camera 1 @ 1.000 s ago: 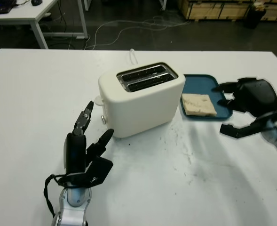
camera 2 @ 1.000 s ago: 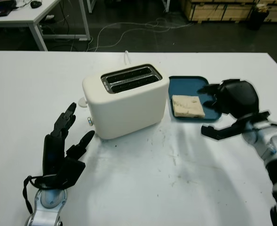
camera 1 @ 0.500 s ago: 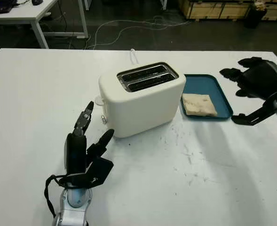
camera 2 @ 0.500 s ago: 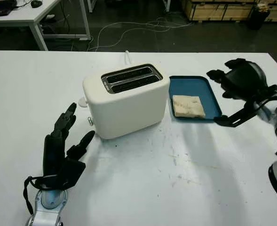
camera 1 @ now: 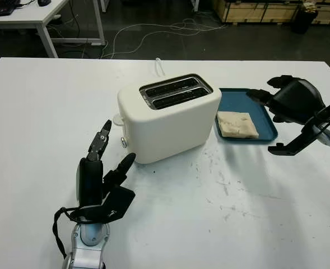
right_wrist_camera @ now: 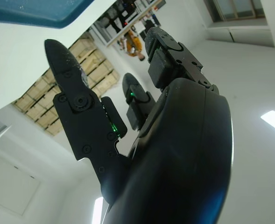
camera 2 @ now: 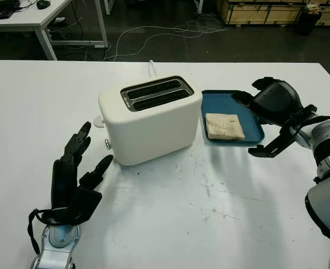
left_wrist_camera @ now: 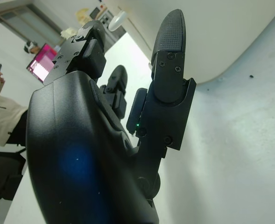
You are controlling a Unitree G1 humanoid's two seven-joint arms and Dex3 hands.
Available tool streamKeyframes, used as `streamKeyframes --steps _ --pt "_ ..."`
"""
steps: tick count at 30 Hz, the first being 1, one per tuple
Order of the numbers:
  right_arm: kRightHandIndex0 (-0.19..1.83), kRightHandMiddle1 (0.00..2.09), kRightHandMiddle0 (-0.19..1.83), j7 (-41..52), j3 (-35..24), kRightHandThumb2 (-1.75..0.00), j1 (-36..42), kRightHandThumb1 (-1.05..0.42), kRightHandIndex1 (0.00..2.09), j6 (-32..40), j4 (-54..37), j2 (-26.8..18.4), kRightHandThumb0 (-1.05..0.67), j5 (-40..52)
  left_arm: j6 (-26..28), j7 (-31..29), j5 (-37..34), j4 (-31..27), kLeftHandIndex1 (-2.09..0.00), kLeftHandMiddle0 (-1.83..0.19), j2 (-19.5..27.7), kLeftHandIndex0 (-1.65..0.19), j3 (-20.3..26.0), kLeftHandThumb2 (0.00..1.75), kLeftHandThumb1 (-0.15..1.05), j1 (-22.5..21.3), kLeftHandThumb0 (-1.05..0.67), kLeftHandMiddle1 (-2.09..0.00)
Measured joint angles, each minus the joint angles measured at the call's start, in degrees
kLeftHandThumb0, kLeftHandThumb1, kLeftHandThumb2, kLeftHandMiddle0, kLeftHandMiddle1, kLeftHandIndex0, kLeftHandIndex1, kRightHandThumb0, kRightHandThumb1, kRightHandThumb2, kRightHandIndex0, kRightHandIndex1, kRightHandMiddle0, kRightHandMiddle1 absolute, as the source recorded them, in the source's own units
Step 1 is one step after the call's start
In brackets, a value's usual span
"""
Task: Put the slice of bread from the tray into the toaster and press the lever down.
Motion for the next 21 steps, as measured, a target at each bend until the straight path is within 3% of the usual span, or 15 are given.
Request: streamKeyframes --steps 8,21 --pt "0.66 0.01 0.43 -0.8 2.5 0.0 0.0 -0.62 0.01 0.0 0.0 0.6 -0.7 -0.2 0.0 0.0 0.1 0.0 -0.01 -0.4 0.0 -0.33 0.0 0.27 0.92 -0.1 -0.64 -0.11" --pt "0.61 0.0 0.45 -2.6 7.9 -0.01 0.2 -0.66 0.0 -0.9 0.1 0.6 -0.68 -1.5 -0.2 0.0 -0.6 0.0 0.0 -0.4 0.1 -0.34 0.6 0.27 0.92 -0.2 -0.63 -0.11"
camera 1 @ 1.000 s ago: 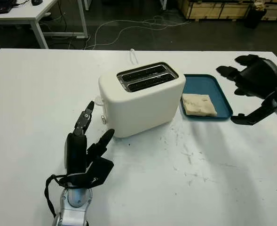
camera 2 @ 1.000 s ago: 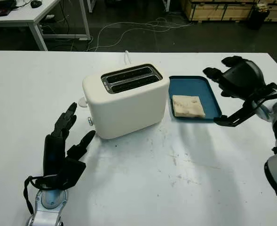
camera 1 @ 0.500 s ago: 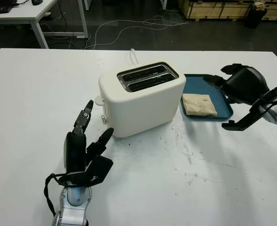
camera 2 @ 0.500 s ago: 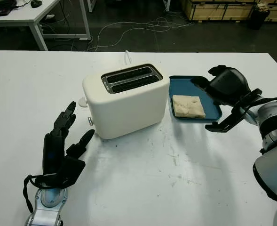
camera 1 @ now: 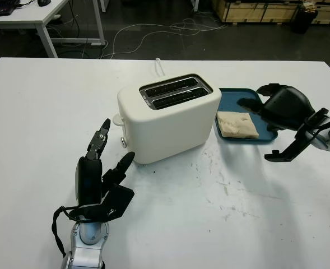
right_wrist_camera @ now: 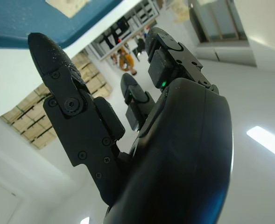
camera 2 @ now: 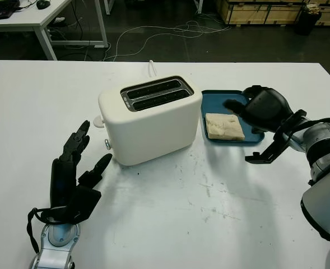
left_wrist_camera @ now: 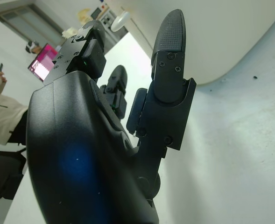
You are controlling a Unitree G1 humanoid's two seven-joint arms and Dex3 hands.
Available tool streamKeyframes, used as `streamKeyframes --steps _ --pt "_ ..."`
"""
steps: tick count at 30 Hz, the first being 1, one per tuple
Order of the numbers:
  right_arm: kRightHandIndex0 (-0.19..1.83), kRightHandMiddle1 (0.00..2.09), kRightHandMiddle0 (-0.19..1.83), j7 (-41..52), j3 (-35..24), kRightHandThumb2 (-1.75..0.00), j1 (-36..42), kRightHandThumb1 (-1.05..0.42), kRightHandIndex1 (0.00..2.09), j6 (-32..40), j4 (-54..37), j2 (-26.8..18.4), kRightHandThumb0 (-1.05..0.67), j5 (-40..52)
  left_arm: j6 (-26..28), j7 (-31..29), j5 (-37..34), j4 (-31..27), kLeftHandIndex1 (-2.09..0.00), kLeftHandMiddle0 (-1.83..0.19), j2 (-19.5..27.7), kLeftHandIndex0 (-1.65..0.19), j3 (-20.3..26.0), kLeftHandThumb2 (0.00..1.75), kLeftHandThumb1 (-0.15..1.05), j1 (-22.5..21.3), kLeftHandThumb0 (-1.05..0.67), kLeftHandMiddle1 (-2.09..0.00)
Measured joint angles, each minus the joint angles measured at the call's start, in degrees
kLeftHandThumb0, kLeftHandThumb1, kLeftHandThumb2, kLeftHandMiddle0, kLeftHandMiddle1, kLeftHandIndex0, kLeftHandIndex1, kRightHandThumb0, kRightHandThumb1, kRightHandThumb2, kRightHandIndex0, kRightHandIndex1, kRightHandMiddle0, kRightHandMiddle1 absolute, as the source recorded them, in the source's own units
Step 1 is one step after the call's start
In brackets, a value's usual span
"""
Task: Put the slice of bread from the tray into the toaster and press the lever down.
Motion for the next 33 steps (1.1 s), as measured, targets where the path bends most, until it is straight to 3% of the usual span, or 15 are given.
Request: streamKeyframes --steps 12,16,26,33 --pt "0.53 0.0 0.29 2.5 1.8 -0.01 1.2 -0.72 0.0 -0.9 0.2 1.4 -0.66 -0.8 -0.5 0.0 0.1 0.0 -0.01 -0.41 0.3 -0.34 0.1 0.26 0.92 0.3 -0.63 -0.11" --pt "0.51 0.0 0.28 4.0 3.1 -0.01 1.2 -0.74 0.01 -0.9 0.2 2.2 -0.61 -1.5 -0.5 0.0 0.0 0.0 0.0 -0.4 0.2 -0.34 0.1 0.26 0.92 0.5 -0.6 -0.1" --pt "0.57 0.03 0.33 4.1 4.8 0.0 1.2 -0.74 0.03 -0.8 0.5 3.8 -0.78 -3.2 -0.9 0.0 0.0 0.0 -0.01 -0.41 0.2 -0.35 0.1 0.25 0.92 0.8 -0.61 -0.11" --pt "0.6 0.04 0.37 5.0 5.0 -0.01 1.0 -0.75 0.04 -0.4 0.8 4.0 -0.75 -3.4 -0.9 0.1 0.1 -0.1 -0.01 -0.42 0.0 -0.35 0.1 0.26 0.92 1.1 -0.64 -0.12"
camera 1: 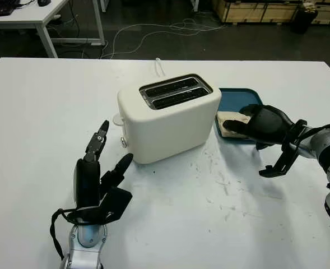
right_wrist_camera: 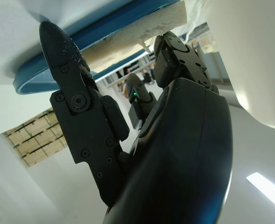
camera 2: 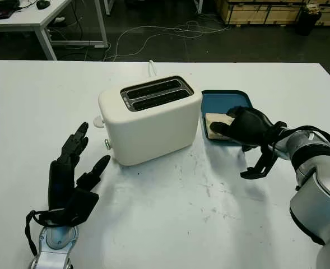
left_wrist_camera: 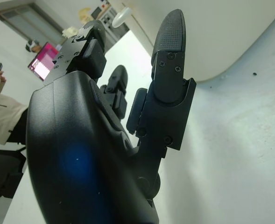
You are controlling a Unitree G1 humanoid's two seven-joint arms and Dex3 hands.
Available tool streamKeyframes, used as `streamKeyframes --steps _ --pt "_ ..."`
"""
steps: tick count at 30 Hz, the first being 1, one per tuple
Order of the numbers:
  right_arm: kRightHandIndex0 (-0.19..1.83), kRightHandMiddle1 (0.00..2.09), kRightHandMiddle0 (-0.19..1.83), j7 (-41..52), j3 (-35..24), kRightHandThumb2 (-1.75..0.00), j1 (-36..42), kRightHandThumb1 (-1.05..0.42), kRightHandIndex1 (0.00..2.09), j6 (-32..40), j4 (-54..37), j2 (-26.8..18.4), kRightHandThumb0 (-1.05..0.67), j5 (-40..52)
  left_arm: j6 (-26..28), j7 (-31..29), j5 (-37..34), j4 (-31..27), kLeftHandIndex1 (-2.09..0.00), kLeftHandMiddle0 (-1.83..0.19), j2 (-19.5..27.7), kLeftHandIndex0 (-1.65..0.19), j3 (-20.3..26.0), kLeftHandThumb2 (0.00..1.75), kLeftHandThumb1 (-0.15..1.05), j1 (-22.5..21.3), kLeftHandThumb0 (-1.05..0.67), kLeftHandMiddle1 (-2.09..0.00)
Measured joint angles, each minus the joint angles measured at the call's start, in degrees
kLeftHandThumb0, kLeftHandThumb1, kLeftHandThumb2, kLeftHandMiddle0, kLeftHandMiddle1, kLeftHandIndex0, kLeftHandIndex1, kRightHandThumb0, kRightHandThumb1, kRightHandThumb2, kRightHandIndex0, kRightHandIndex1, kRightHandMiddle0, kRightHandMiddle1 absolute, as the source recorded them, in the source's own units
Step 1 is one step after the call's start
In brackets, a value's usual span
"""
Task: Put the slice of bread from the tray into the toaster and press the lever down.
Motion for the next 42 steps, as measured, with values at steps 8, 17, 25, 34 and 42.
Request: streamKeyframes --steps 8,17,25,34,42 --pt "0.69 0.05 0.49 12.8 -6.9 0.0 -0.2 -0.7 0.04 -0.1 0.6 1.2 -0.71 7.6 0.0 0.0 0.1 0.0 -0.01 -0.41 -0.2 -0.35 -0.3 0.25 0.92 0.1 -0.62 -0.11" --pt "1.06 0.07 0.93 38.0 -17.8 -0.1 0.1 -0.92 0.09 2.0 -0.4 5.5 -0.56 20.7 0.0 0.4 0.6 -0.1 0.0 -0.41 -0.4 -0.35 -0.8 0.26 0.92 0.2 -0.63 -0.11" --pt "1.24 0.06 1.1 41.4 -19.6 -0.09 0.9 -0.92 0.14 2.6 -2.7 6.0 -0.61 22.0 0.2 0.9 1.2 -0.5 0.0 -0.41 -0.5 -0.35 -1.2 0.26 0.92 0.8 -0.63 -0.11" --pt "1.24 0.03 1.12 42.8 -20.5 -0.08 1.4 -0.92 0.13 2.3 -3.6 6.0 -0.6 22.8 0.2 1.0 1.2 -0.5 0.0 -0.41 -0.8 -0.35 -1.2 0.27 0.92 1.0 -0.63 -0.1" --pt "0.88 0.0 1.14 43.1 -17.4 -0.08 1.4 -0.92 0.71 3.7 -5.3 6.0 -0.54 21.3 0.2 1.0 1.3 -1.3 0.0 -0.42 -0.9 -0.35 -1.4 0.27 0.92 1.4 -0.63 -0.09"
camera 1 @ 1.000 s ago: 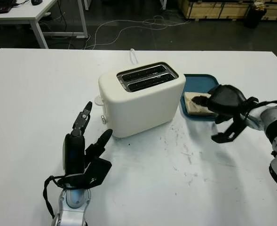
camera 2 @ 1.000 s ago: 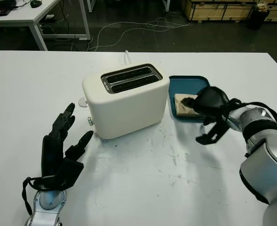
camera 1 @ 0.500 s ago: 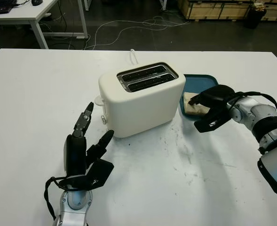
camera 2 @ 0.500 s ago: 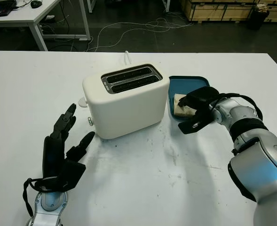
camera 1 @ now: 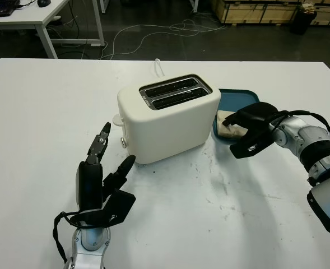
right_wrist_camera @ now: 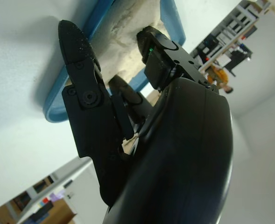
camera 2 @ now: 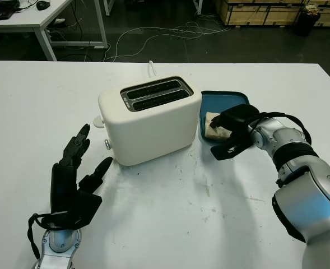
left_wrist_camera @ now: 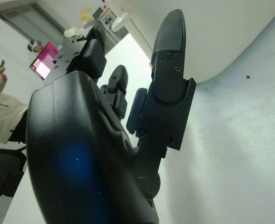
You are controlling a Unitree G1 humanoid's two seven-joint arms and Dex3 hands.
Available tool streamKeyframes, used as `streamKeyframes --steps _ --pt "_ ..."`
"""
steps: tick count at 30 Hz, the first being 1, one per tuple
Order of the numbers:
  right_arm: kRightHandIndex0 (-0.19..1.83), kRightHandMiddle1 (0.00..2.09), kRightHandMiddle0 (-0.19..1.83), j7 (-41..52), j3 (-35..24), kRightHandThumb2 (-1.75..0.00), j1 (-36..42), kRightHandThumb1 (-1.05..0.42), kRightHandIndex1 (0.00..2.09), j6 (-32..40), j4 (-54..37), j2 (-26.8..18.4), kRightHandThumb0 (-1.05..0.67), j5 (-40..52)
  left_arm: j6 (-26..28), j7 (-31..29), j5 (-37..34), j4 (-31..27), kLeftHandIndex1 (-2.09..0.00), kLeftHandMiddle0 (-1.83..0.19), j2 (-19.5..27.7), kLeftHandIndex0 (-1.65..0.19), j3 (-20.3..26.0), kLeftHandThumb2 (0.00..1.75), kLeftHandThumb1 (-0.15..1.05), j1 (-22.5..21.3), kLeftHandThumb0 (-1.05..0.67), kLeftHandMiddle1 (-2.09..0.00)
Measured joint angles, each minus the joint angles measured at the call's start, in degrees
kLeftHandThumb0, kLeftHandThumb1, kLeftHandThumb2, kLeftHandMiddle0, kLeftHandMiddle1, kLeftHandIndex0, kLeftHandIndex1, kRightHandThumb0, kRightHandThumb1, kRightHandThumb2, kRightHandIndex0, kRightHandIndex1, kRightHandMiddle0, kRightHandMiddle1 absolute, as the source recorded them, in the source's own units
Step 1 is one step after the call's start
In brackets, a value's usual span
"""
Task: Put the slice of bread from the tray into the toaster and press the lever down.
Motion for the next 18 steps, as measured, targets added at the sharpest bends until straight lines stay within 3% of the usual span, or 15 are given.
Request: streamKeyframes --steps 4,11,14,16,18 --pt "0.98 0.01 1.05 0.0 2.2 -0.1 -0.2 -0.92 0.5 1.1 -1.2 0.0 -0.48 -1.0 0.0 0.0 0.1 -1.0 0.0 -0.42 0.0 -0.35 -0.1 0.27 0.92 0.5 -0.62 -0.09" --pt "1.11 0.04 1.13 -2.1 3.6 -0.16 1.4 -0.92 0.44 0.9 -6.2 -2.5 -0.4 -2.2 0.1 0.0 -0.1 -1.4 0.0 -0.42 -0.1 -0.35 -0.1 0.26 0.92 0.7 -0.61 -0.08" --pt "0.9 0.02 1.18 -2.3 3.3 -0.05 2.1 -0.92 0.94 0.9 -7.4 -3.0 -0.35 -2.2 0.1 0.0 -0.3 -1.4 0.0 -0.42 -0.1 -0.35 -0.1 0.26 0.92 0.7 -0.62 -0.08" --pt "0.82 0.01 1.18 -2.3 3.2 -0.04 2.3 -0.92 1.12 0.9 -7.9 -3.1 -0.29 -2.2 0.1 0.0 -0.3 -1.4 0.0 -0.42 -0.1 -0.35 -0.1 0.26 0.92 0.7 -0.62 -0.08" --pt "0.94 0.0 1.07 -2.0 3.4 -0.08 2.4 -0.92 0.75 1.2 -8.8 -3.3 -0.29 -2.8 0.1 0.0 -0.3 -1.4 0.0 -0.43 -0.1 -0.35 -0.1 0.28 0.92 0.7 -0.63 -0.08"
